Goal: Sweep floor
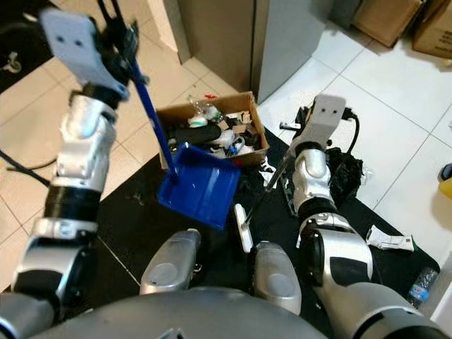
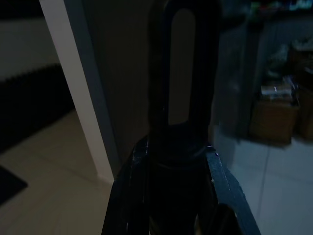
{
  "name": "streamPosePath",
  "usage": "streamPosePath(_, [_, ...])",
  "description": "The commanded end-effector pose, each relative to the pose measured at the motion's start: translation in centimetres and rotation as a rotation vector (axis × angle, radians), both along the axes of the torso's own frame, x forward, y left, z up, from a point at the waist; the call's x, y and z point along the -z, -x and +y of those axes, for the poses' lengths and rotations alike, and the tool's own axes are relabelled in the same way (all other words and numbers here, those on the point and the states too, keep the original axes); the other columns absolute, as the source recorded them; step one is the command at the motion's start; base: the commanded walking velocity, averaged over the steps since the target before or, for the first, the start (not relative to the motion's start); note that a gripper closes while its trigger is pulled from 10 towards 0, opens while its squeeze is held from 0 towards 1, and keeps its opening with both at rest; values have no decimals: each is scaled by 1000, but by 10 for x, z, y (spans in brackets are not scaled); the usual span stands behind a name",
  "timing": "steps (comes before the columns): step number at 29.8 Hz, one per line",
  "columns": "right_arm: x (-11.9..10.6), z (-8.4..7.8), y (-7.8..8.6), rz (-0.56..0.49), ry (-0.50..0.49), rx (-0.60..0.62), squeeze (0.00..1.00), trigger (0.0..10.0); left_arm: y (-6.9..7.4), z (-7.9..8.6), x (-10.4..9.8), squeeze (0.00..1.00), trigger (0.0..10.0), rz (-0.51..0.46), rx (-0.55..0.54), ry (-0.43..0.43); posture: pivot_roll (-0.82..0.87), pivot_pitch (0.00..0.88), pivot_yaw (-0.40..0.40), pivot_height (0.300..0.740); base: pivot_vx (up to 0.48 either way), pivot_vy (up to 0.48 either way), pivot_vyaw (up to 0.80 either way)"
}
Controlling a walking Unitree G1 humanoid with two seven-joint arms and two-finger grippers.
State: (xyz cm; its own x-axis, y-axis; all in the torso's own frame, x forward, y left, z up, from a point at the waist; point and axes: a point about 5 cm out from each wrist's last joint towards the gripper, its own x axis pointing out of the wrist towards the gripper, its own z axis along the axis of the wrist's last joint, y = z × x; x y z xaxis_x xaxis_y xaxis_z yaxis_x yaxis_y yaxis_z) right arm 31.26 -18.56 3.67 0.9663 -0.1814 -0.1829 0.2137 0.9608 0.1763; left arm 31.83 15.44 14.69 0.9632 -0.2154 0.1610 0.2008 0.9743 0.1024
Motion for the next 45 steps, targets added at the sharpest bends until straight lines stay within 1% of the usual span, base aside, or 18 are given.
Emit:
streamPosePath(1, [-2, -5, -2, -3, -54, 52, 0, 10000, 2, -9, -7, 0, 10000, -27, 20, -8, 176, 0, 27, 740, 0, 0, 0])
streamPosePath(4, [-4, -10, 0, -43, -112, 77, 0, 10000, 5, -23, -1, 0, 10000, -2, 70, -17, 152, 0, 52, 740, 0, 0, 0])
streamPosePath(5, [-4, -10, 0, -43, -112, 77, 0, 10000, 5, -23, -1, 0, 10000, -2, 70, -17, 152, 0, 52, 740, 0, 0, 0])
streamPosePath(7, [-10, -19, 0, -85, -108, 111, 0, 10000, 7, -36, 4, 0, 10000, 14, 127, -33, 125, 0, 68, 740, 0, 0, 0])
streamPosePath(8, [-17, -26, -1, -120, -77, 151, 0, 10000, 9, -43, 8, 0, 10000, 29, 149, -35, 118, 0, 66, 740, 0, 0, 0])
streamPosePath(15, [-34, -38, -5, -173, -18, 207, 0, 10000, 11, -58, 17, 0, 10000, 80, 178, -35, 92, 0, 76, 740, 0, 0, 0])
streamPosePath(17, [-43, -47, -5, -201, 40, 218, 0, 10000, 11, -68, 27, 0, 10000, 121, 197, -26, 70, 0, 80, 740, 0, 0, 0])
streamPosePath(19, [-47, -53, -4, -219, 61, 236, 0, 10000, 13, -73, 30, 0, 10000, 138, 210, -18, 49, 0, 86, 740, 0, 0, 0])
streamPosePath(21, [-59, -65, -1, -277, 157, 272, 0, 10000, 18, -74, 38, 0, 10000, 182, 238, -14, 39, 0, 90, 740, 0, 0, 0])
streamPosePath(22, [-59, -65, -1, -277, 157, 272, 0, 10000, 18, -74, 38, 0, 10000, 182, 238, -14, 39, 0, 90, 740, 0, 0, 0])
streamPosePath(24, [-74, -70, -2, -351, 208, 297, 0, 10000, 22, -69, 51, 0, 10000, 235, 236, -29, 41, 0, 80, 740, 0, 0, 0])
streamPosePath(27, [-85, -65, -6, -407, 232, 289, 0, 10000, 26, -58, 63, 0, 10000, 290, 196, -31, 77, 0, 48, 740, 0, 0, 0])
streamPosePath(32, [-79, -34, -21, -364, 276, 152, 0, 10000, 27, -35, 71, 0, 10000, 325, 47, 5, 145, 0, -14, 740, 0, 0, 0])
streamPosePath(35, [-78, -29, -23, -355, 269, 122, 0, 10000, 27, -30, 70, 0, 10000, 325, 17, 15, 170, 0, -25, 740, 0, 0, 0])
streamPosePath(38, [-78, -18, -28, -340, 285, 71, 0, 10000, 27, -17, 73, 0, 10000, 350, -46, 11, 156, 0, -20, 740, 0, 0, 0])
streamPosePath(40, [-78, -23, -27, -334, 283, 89, 0, 10000, 28, -10, 78, 0, 10000, 396, -99, 78, 183, 0, -39, 740, 0, 0, 0])
streamPosePath(42, [-77, -23, -27, -334, 284, 95, 0, 10000, 28, -9, 78, 0, 10000, 402, -105, 95, 183, 0, -39, 740, 0, 0, 0])
streamPosePath(45, [-73, -27, -25, -313, 294, 101, 0, 10000, 28, -9, 73, 0, 10000, 417, -127, 194, 190, 0, -46, 740, 0, 0, 0])
